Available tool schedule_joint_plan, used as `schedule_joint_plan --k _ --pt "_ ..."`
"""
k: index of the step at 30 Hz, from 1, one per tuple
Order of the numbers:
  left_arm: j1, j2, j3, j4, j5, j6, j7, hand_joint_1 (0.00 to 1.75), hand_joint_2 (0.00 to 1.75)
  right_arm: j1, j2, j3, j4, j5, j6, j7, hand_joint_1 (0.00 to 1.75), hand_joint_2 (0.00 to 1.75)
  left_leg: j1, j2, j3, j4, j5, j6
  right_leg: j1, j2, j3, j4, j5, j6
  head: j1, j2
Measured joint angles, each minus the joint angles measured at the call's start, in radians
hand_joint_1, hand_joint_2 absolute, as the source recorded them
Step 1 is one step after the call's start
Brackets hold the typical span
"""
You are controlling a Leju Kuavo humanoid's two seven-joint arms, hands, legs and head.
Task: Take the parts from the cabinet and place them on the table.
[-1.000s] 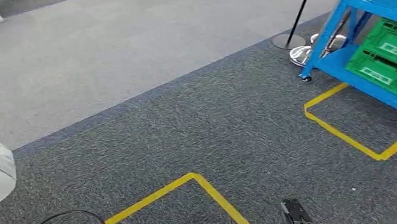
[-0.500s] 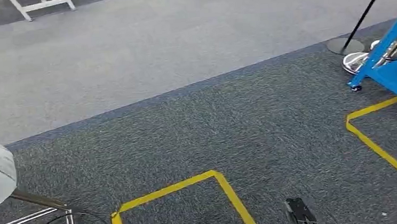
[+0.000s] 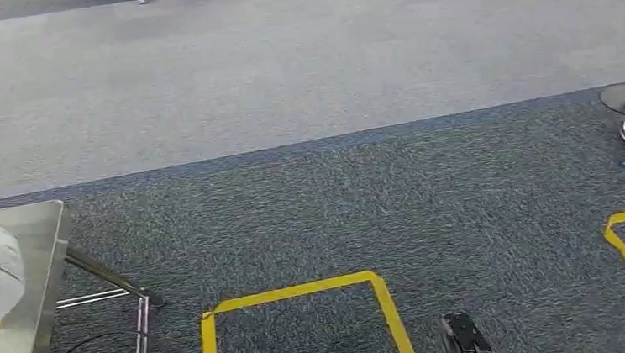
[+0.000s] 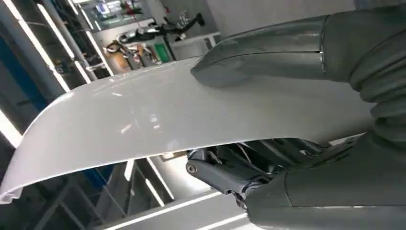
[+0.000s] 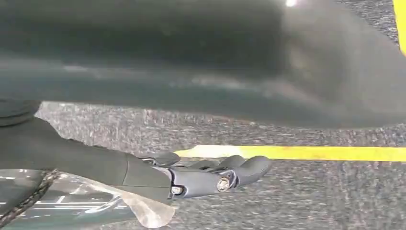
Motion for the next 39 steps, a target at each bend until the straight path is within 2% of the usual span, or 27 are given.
schedule_joint_plan --k 1,2,3,4,7,8,10,11,13,14,16,17,18,19,23,24,25,26,28,29,31,32,33,34,35,38,39 --pt "0.0 0.0 0.0 0.0 0.0 0.0 0.0 1.75 1.75 -0.002 0.0 0.0 0.0 0.0 0.0 0.0 0.0 0.0 0.003 -0.014 0.001 0.002 0.0 -0.002 -0.003 0.005 0.034 -0.073 0.046 0.002 0.0 0.0" --pt "0.0 0.0 0.0 0.0 0.0 0.001 0.0 1.75 1.75 -0.004 0.0 0.0 0.0 0.0 0.0 0.0 0.0 0.0 0.006 -0.027 0.001 0.006 -0.001 -0.008 -0.009 0.027 0.079 -0.17 0.096 0.006 0.0 0.0" --pt "0.0 0.0 0.0 0.0 0.0 0.001 0.0 1.75 1.75 -0.005 0.0 0.0 0.0 0.0 0.0 -0.001 0.0 0.0 0.009 -0.039 -0.003 0.011 -0.004 -0.015 -0.019 0.084 0.113 -0.244 0.114 0.011 0.001 0.0" --pt "-0.002 0.0 0.0 0.0 0.0 0.002 -0.001 1.75 1.75 -0.005 0.0 0.0 0.0 0.0 0.0 -0.001 0.0 0.0 0.006 -0.05 -0.012 0.02 -0.004 -0.024 -0.022 0.127 0.119 -0.261 0.101 0.014 0.001 0.0" --pt "0.0 -0.001 0.0 -0.002 0.0 0.005 -0.004 1.75 1.75 0.0 0.0 0.0 0.0 0.0 0.001 0.0 0.0 0.0 0.015 -0.091 -0.026 0.013 0.011 -0.045 -0.014 0.087 0.127 -0.258 0.105 -0.004 -0.002 0.0" --pt "0.002 -0.001 0.002 -0.002 -0.001 0.005 -0.005 1.75 1.75 -0.002 0.0 0.0 0.0 0.001 0.001 0.0 0.0 0.0 0.015 -0.104 -0.03 0.014 0.013 -0.05 -0.019 0.07 0.129 -0.266 0.11 -0.014 -0.001 0.0" --pt "0.002 0.0 0.003 -0.003 -0.002 0.007 -0.008 1.75 1.75 -0.007 -0.001 -0.002 0.0 0.001 0.0 -0.002 0.0 0.0 0.008 0.007 -0.057 0.077 -0.032 -0.053 -0.015 0.04 0.133 -0.27 0.112 -0.026 -0.01 0.0" --pt "-0.002 -0.001 0.002 -0.003 -0.002 0.007 -0.008 1.75 1.75 -0.005 -0.001 -0.002 0.0 0.001 0.001 -0.001 0.0 0.0 0.008 0.033 -0.089 0.149 -0.07 -0.056 -0.011 0.024 0.133 -0.27 0.11 -0.03 -0.011 0.0" --pt "0.0 -0.002 0.0 -0.002 -0.003 0.007 -0.01 1.75 1.75 0.0 -0.001 -0.002 0.0 0.002 0.001 -0.001 0.0 0.0 0.009 0.049 -0.159 0.303 -0.133 -0.058 -0.004 -0.012 0.134 -0.269 0.107 -0.035 -0.01 0.0" --pt "0.002 -0.002 0.0 -0.002 -0.004 0.008 -0.01 1.75 1.75 0.001 -0.001 -0.002 0.0 0.002 0.002 0.0 0.0 0.0 0.009 0.049 -0.172 0.335 -0.135 -0.056 -0.001 -0.03 0.134 -0.269 0.105 -0.037 -0.011 0.0" --pt "0.002 -0.002 0.0 -0.003 -0.008 0.009 -0.011 1.75 1.75 -0.003 -0.001 -0.002 0.0 0.002 0.002 0.0 0.0 0.0 0.007 0.051 -0.126 0.257 -0.078 -0.048 0.004 -0.058 0.138 -0.269 0.101 -0.038 -0.011 0.0" --pt "0.002 -0.002 0.0 -0.003 -0.01 0.009 -0.011 1.75 1.75 -0.005 -0.001 -0.002 0.0 0.002 0.002 0.0 0.0 0.0 0.003 0.066 -0.072 0.158 -0.031 -0.039 0.006 -0.072 0.143 -0.269 0.098 -0.038 -0.01 0.0" --pt "0.002 -0.002 0.0 -0.005 -0.01 0.01 -0.011 1.75 1.75 -0.007 -0.001 -0.002 0.0 0.002 0.003 -0.001 0.0 0.0 -0.006 0.1 -0.024 0.071 0.002 -0.028 0.008 -0.082 0.149 -0.27 0.094 -0.037 -0.011 0.0" --pt "0.001 -0.002 0.0 -0.008 -0.011 0.011 -0.013 1.75 1.75 -0.008 -0.001 -0.002 0.0 0.003 0.003 -0.001 0.0 0.0 -0.023 0.157 -0.004 0.038 -0.018 -0.019 0.014 -0.094 0.151 -0.269 0.09 -0.032 -0.008 0.0" --pt "0.006 -0.003 -0.002 -0.014 -0.013 0.018 -0.013 1.75 1.75 -0.012 -0.001 -0.002 0.0 0.006 0.004 0.0 0.0 0.0 -0.027 0.111 -0.008 0.015 -0.016 -0.007 0.016 -0.146 0.159 -0.275 0.084 -0.016 -0.01 0.0" --pt "0.009 -0.004 -0.003 -0.015 -0.014 0.018 -0.013 1.75 1.75 -0.014 -0.002 -0.003 -0.002 0.007 0.003 0.0 0.0 0.0 -0.014 0.101 0.002 0.002 -0.007 -0.002 0.012 -0.112 0.143 -0.254 0.072 -0.006 -0.01 0.0" --pt "0.006 -0.004 -0.004 -0.018 -0.017 0.02 -0.013 1.75 1.75 -0.016 -0.002 -0.003 -0.002 0.008 0.003 -0.001 0.0 0.0 -0.012 0.09 0.005 -0.001 -0.006 0.001 0.011 -0.057 0.135 -0.219 0.056 -0.002 -0.008 0.0" --pt "0.003 -0.004 -0.005 -0.018 -0.019 0.023 -0.013 1.75 1.75 -0.017 -0.002 -0.003 -0.002 0.008 0.002 0.0 0.0 0.0 -0.009 0.078 0.004 -0.001 -0.006 0.003 0.009 -0.018 0.1 -0.147 0.016 -0.001 -0.006 0.0" --pt "0.004 -0.004 -0.006 -0.018 -0.021 0.026 -0.013 1.75 1.75 -0.012 -0.004 -0.003 -0.002 0.01 0.002 0.002 0.0 0.0 -0.008 0.052 0.003 -0.001 -0.007 0.005 0.005 -0.001 0.019 0.002 -0.048 0.004 -0.006 0.0" --pt "0.005 -0.005 -0.006 -0.018 -0.021 0.026 -0.013 1.75 1.75 -0.009 -0.004 -0.003 -0.002 0.01 0.002 0.003 0.0 0.0 -0.008 0.037 0.003 0.0 -0.007 0.005 0.003 -0.001 -0.006 0.038 -0.051 0.006 -0.006 0.0" --pt "0.006 -0.006 -0.006 -0.018 -0.021 0.027 -0.013 1.75 1.75 -0.008 -0.005 -0.003 -0.002 0.011 0.002 0.003 0.0 0.0 -0.004 0.006 0.004 0.004 -0.008 0.003 0.001 0.0 0.01 -0.022 0.015 0.009 -0.006 0.0" --pt "0.006 -0.006 -0.006 -0.018 -0.021 0.027 -0.013 1.75 1.75 -0.009 -0.007 -0.003 -0.002 0.012 0.001 0.003 0.0 0.0 -0.001 -0.009 0.005 0.009 -0.011 -0.001 -0.003 0.008 0.047 -0.108 0.071 0.012 -0.006 0.0" --pt "0.006 -0.006 -0.006 -0.018 -0.022 0.027 -0.013 1.75 1.75 -0.01 -0.008 -0.003 -0.002 0.013 0.001 0.003 0.0 0.0 0.002 -0.022 0.005 0.016 -0.016 -0.008 -0.01 0.036 0.091 -0.208 0.124 0.016 -0.006 0.0" --pt "0.006 -0.006 -0.006 -0.018 -0.022 0.027 -0.013 1.75 1.75 -0.011 -0.008 -0.003 -0.001 0.013 0.001 0.003 0.0 0.0 0.001 -0.033 0.0 0.02 -0.019 -0.016 -0.016 0.095 0.105 -0.232 0.104 0.02 -0.005 0.0" --pt "0.003 -0.005 -0.007 -0.019 -0.022 0.027 -0.013 1.75 1.75 -0.01 -0.008 -0.003 -0.002 0.014 0.001 0.002 0.0 0.0 0.0 -0.044 -0.011 0.036 -0.019 -0.021 -0.019 0.1 0.119 -0.26 0.101 0.013 -0.006 0.0" --pt "0.01 -0.006 -0.008 -0.021 -0.024 0.029 -0.013 1.75 1.75 -0.008 -0.008 -0.003 -0.001 0.016 0.002 0.005 0.0 0.0 0.006 -0.08 -0.021 0.026 -0.004 -0.039 -0.01 0.067 0.119 -0.25 0.104 -0.003 -0.005 0.0" --pt "0.012 -0.005 -0.009 -0.022 -0.028 0.029 -0.013 1.75 1.75 -0.011 -0.008 -0.003 -0.002 0.017 0.002 0.005 0.0 0.0 0.006 -0.062 -0.024 0.032 -0.013 -0.041 -0.018 0.049 0.122 -0.257 0.109 -0.015 -0.006 0.0"
